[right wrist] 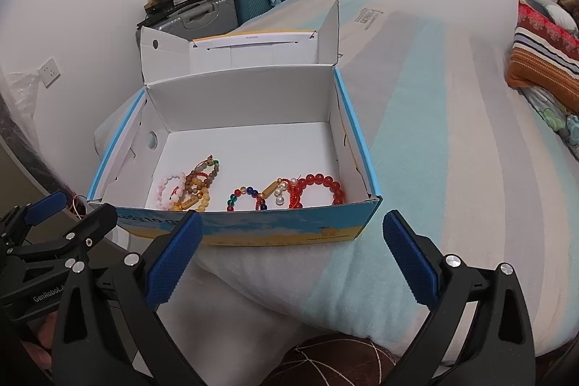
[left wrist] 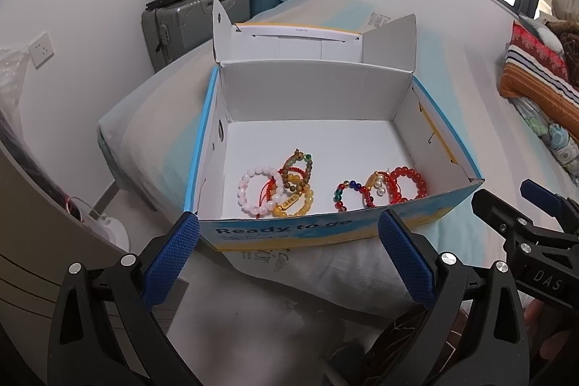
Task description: Organize jewelry
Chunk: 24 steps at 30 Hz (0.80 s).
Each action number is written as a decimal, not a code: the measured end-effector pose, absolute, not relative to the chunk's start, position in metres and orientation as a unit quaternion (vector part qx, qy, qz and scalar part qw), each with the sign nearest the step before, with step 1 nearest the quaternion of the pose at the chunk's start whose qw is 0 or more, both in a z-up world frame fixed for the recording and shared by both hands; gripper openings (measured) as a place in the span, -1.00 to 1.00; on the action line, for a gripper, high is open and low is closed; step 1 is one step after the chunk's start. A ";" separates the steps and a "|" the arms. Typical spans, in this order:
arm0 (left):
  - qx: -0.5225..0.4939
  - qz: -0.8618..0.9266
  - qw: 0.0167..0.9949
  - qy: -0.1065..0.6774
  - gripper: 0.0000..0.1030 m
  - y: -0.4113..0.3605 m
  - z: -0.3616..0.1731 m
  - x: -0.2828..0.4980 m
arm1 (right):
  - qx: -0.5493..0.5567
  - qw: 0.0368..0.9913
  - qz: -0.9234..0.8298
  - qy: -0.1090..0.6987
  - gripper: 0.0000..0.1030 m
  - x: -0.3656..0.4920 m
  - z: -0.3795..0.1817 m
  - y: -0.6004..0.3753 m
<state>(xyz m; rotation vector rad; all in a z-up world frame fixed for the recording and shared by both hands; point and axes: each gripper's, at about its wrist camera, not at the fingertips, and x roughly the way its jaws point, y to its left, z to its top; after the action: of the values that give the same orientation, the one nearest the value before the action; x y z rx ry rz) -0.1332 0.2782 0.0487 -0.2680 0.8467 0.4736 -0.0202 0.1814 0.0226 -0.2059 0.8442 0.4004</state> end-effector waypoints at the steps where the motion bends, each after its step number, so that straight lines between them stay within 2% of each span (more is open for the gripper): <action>1: -0.128 0.227 0.876 0.406 0.89 0.279 0.049 -0.133 | -0.101 0.887 0.192 0.407 0.85 -0.020 0.022 0.182; 24: -0.116 0.242 0.866 0.421 0.89 0.275 0.049 -0.123 | -0.104 0.885 0.191 0.411 0.85 -0.018 0.019 0.182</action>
<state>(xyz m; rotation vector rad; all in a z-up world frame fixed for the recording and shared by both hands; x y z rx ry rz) -0.1233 0.2752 0.0486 -0.2438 0.8816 0.5072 -0.0176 0.1816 0.0186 -0.2159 0.8553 0.3981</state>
